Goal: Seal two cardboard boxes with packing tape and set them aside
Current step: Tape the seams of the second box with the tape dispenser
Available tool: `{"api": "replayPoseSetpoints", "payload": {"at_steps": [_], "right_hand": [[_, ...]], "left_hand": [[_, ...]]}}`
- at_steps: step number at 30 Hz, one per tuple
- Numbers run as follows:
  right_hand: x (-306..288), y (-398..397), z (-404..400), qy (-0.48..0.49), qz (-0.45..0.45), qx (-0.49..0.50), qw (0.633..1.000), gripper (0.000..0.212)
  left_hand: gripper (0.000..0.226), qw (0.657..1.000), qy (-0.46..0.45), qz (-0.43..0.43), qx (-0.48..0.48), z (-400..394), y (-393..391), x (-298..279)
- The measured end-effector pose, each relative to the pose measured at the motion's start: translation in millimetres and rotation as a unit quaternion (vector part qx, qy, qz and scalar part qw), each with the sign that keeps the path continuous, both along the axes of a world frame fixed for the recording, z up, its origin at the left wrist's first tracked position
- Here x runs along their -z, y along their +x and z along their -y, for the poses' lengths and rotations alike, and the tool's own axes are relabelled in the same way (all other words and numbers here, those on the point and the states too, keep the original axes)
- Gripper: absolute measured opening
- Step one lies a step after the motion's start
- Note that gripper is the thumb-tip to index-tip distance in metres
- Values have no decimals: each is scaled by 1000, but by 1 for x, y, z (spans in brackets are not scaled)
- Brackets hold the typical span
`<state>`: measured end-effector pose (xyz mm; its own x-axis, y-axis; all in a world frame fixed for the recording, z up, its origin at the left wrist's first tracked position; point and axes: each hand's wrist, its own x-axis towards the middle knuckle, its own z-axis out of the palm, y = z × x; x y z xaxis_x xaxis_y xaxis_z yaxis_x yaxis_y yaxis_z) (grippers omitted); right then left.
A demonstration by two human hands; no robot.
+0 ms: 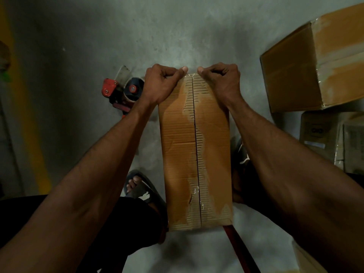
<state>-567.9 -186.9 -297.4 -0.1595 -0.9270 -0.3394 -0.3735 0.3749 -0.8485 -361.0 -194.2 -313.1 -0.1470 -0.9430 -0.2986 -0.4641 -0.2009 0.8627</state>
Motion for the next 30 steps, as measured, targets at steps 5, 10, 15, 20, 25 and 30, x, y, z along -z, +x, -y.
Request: {"api": "replayPoseSetpoints", "payload": {"at_steps": [5,10,15,20,25,30], "right_hand": [[3,1,0,0,-7,-14,1000,18],[6,1,0,-3,-10,-12,1000,20],[10,-1,1,-8,-10,-16,1000,23],[12,2,-1,-9,-69,-29,997,33],[-9,-6,5,82,-168,-156,970,54],[-45,-1,-36,162,-177,-131,962,78]], "left_hand": [[50,999,-9,48,-14,0,-1,3],[50,997,-22,77,3,0,-2,4],[54,992,-29,120,-7,2,-1,11],[65,964,-50,255,52,0,-4,-1],[71,955,28,258,144,7,1,-24],[77,978,22,201,49,-46,8,-46]]}}
